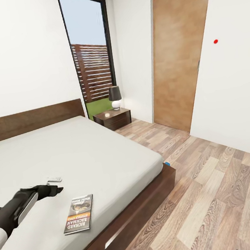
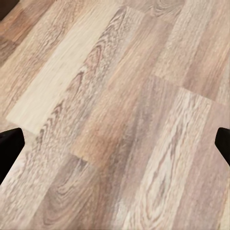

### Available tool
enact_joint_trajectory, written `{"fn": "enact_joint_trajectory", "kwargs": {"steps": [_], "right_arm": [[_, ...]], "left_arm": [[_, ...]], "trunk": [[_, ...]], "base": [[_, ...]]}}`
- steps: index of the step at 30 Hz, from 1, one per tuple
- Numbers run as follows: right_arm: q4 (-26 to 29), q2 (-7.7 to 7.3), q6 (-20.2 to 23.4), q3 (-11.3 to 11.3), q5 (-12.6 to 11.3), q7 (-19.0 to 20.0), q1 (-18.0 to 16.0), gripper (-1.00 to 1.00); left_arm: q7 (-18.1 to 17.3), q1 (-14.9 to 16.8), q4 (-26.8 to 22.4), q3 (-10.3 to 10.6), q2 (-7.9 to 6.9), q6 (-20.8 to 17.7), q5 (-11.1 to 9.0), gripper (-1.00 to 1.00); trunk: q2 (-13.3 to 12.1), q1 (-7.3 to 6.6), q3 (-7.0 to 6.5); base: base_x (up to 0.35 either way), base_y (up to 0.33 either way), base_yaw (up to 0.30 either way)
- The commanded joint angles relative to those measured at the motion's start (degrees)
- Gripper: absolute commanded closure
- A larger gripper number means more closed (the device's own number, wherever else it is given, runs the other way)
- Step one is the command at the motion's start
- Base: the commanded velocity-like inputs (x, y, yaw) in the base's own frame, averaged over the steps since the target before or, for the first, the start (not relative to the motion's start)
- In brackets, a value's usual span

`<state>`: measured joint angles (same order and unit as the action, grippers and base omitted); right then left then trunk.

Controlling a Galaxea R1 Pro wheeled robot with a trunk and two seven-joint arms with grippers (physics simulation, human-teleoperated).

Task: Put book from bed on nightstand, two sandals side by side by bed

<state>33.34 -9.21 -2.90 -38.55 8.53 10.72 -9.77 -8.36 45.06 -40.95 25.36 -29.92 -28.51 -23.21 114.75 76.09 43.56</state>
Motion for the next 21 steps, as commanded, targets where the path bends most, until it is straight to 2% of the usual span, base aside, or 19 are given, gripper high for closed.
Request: {"fn": "enact_joint_trajectory", "kwargs": {"steps": [1,5,9,21], "right_arm": [[-0.03,0.05,-0.24,-0.33,0.60,0.45,-0.07,-1.00],[-0.03,0.06,-0.26,0.04,0.55,0.34,-0.07,-1.00],[-0.03,0.08,-0.26,0.20,0.56,0.30,-0.07,-1.00],[-0.03,0.15,-0.27,0.34,0.55,0.27,-0.07,-1.00]], "left_arm": [[-0.01,-0.01,-0.36,-0.59,-0.24,-0.29,-0.19,-1.00],[-0.11,-0.19,-1.44,-3.99,-0.63,-0.60,-0.03,-1.00],[-0.19,-0.31,-2.61,-5.73,-0.79,-1.12,0.13,-1.00],[-0.24,-0.40,-5.44,-6.88,-0.88,-2.47,0.26,-1.00]], "trunk": [[-0.39,-0.23,-0.13],[-1.99,-1.11,-0.85],[-3.60,-1.99,-1.56],[-8.41,-4.63,-3.72]], "base": [[0.000,0.000,0.000],[0.000,0.000,0.000],[0.000,0.000,0.000],[0.000,0.000,0.000]]}}
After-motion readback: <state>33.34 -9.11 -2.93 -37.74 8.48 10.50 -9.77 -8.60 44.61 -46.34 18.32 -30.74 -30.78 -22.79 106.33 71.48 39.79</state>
